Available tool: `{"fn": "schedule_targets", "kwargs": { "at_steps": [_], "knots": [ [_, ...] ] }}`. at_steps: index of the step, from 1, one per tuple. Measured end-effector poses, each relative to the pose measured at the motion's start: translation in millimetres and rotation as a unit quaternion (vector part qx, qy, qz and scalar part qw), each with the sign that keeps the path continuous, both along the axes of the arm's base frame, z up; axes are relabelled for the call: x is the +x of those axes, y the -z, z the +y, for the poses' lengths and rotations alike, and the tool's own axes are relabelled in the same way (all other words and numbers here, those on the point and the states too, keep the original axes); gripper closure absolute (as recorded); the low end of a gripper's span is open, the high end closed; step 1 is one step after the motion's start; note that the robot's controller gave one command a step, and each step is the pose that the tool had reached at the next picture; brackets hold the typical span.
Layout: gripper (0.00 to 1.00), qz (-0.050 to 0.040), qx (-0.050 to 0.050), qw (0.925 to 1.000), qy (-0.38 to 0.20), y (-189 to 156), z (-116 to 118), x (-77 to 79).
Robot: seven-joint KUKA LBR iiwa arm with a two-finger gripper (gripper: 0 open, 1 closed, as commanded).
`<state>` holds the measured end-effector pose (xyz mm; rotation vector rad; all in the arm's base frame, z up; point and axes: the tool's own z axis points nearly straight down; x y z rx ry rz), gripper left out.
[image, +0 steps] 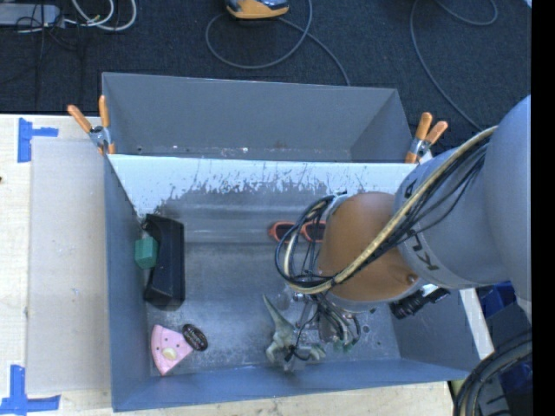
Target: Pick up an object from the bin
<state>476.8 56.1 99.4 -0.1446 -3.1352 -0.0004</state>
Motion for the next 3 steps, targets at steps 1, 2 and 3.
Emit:
{"fn": "schedule_targets", "kwargs": {
  "at_steps": [1, 2, 3],
  "knots": [
    [0.0, 0.0002, -0.001, 0.9988, 0.048, 16.6, 11.8, -0.4],
    [1.0, -0.0008, 0.0, 0.9998, -0.018, 29.3, -23.9, -0.5],
    [1.0, -0.0008, 0.0, 0.9998, -0.018, 29.3, -23.9, -0.5]
  ]
}}
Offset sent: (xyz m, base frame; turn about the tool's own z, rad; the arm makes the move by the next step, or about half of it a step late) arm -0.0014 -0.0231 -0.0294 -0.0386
